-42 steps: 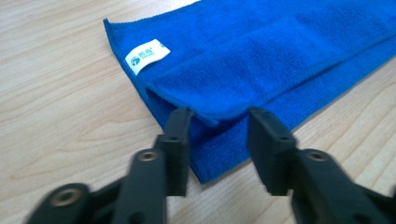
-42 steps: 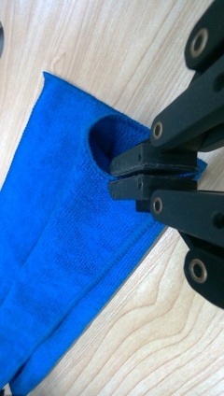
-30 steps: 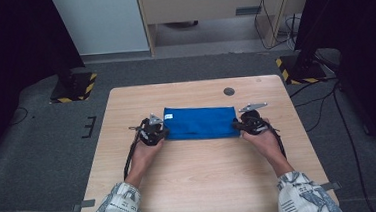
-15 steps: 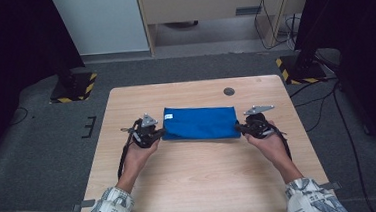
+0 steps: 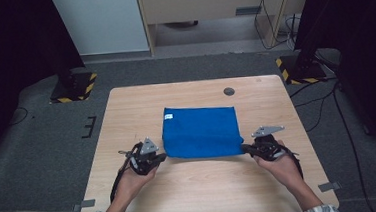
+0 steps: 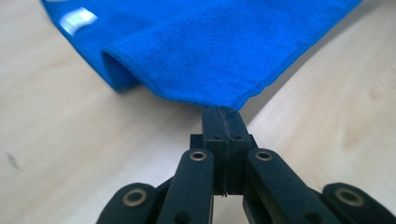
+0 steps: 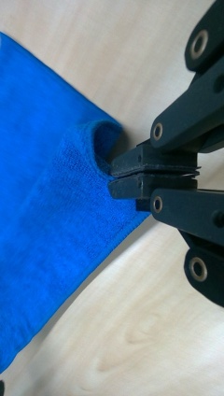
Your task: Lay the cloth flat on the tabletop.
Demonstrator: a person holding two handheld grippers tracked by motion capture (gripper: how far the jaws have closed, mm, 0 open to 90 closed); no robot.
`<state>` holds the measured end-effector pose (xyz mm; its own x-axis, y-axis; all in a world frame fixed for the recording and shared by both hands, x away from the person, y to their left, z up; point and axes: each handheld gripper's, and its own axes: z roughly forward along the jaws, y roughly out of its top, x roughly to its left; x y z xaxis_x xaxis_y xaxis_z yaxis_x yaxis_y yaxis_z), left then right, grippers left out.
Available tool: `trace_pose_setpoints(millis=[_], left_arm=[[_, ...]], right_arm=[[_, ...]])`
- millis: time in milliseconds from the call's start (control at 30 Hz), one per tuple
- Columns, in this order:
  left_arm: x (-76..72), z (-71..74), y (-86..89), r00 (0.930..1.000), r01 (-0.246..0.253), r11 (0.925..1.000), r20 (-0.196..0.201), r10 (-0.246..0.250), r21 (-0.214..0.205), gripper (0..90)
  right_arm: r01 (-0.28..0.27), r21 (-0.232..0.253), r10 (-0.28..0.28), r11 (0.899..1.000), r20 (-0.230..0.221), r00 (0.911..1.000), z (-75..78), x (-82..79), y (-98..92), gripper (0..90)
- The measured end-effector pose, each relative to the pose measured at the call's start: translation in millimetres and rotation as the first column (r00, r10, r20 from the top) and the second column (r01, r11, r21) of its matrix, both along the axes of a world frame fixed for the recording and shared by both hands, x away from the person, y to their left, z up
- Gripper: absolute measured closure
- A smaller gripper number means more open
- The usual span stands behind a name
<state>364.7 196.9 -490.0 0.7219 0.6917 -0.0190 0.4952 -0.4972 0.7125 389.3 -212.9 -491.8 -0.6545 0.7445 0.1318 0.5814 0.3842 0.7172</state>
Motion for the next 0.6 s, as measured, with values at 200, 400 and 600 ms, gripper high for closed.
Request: trace_pose_setpoints(millis=[200, 400, 600], left_arm=[[-18.4, -2.9, 3.3, 0.9996, 0.007, 1.0000, -0.026, -0.007, 0.003, 90.0], [-31.6, -3.0, 6.0, 0.9995, 0.019, 0.9998, -0.024, -0.018, 0.006, 90.0], [-41.9, -4.2, 13.9, 0.9993, 0.018, 0.9997, -0.035, -0.017, 0.014, 90.0]], right_arm=[[0.002, -0.006, -0.002, 1.000, -0.040, 0.9992, -7.0, -13.4, -9.2, 88.5], [-0.026, -0.019, 0.024, 0.999, -0.074, 0.9969, -10.4, -26.5, -11.0, 87.5], [-0.052, -0.056, 0.048, 0.997, -0.072, 0.9962, -11.3, -36.0, -3.1, 81.2]])
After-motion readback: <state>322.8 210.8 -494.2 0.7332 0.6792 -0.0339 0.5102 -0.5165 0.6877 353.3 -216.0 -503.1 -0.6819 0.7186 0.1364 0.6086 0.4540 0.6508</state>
